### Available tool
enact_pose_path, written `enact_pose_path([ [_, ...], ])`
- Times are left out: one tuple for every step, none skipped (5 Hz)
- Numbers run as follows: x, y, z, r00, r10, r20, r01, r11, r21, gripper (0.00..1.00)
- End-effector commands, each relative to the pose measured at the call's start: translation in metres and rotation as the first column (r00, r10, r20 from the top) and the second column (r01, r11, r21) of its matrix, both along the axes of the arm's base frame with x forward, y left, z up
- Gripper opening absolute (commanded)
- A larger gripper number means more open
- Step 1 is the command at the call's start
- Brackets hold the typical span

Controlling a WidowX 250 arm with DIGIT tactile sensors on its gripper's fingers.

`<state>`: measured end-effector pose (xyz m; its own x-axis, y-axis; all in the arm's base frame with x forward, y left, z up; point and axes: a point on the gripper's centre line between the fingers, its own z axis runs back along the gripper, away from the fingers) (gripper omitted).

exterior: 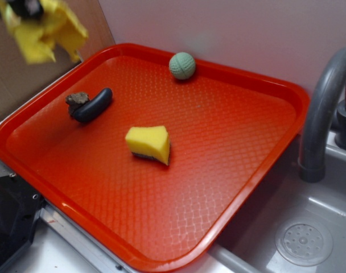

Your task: Grab the yellow cloth.

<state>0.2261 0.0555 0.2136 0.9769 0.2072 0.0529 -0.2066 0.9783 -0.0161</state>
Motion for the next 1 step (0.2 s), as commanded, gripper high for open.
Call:
enact_pose_path([
  [0.0118, -0.02, 0.0481, 0.992, -0.079, 0.103, 0.079, 0.997, -0.001, 0.0],
])
